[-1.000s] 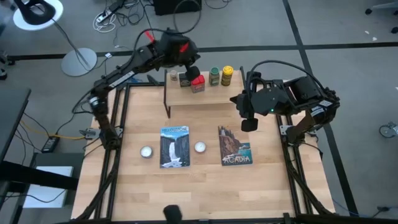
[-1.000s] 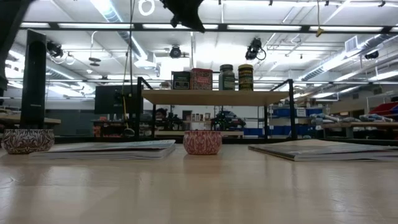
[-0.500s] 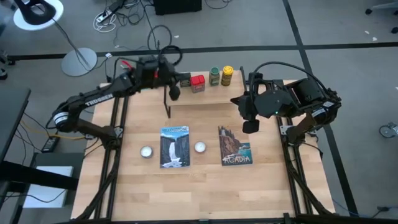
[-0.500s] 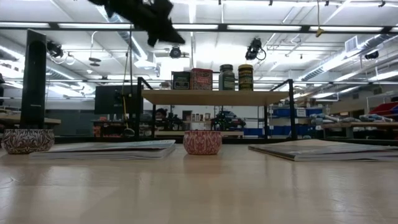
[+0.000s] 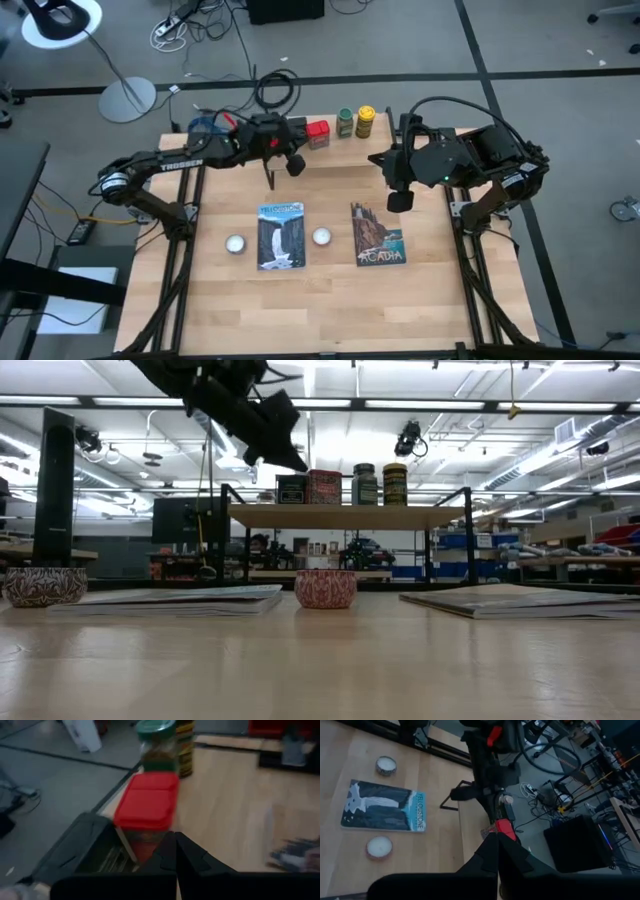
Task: Shelf spices
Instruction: Put the red spice on the shelf between the black and green spices
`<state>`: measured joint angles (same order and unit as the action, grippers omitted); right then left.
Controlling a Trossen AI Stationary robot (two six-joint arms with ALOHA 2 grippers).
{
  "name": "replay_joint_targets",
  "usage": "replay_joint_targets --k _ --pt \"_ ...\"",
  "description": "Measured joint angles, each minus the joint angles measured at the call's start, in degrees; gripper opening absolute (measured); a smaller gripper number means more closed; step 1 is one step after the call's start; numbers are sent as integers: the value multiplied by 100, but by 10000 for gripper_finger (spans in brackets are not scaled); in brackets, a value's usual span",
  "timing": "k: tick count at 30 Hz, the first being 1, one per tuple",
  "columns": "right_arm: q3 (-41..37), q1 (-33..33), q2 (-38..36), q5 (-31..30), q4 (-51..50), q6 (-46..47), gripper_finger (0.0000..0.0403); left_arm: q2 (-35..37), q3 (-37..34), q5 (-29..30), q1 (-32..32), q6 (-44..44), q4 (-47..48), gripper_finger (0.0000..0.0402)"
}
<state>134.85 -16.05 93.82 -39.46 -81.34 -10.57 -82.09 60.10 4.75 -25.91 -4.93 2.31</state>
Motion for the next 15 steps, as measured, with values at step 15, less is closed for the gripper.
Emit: replay_joint_targets --k 15 --pt "0 0 0 -1 69 48 0 -513 152 535 18 -76 -7 0"
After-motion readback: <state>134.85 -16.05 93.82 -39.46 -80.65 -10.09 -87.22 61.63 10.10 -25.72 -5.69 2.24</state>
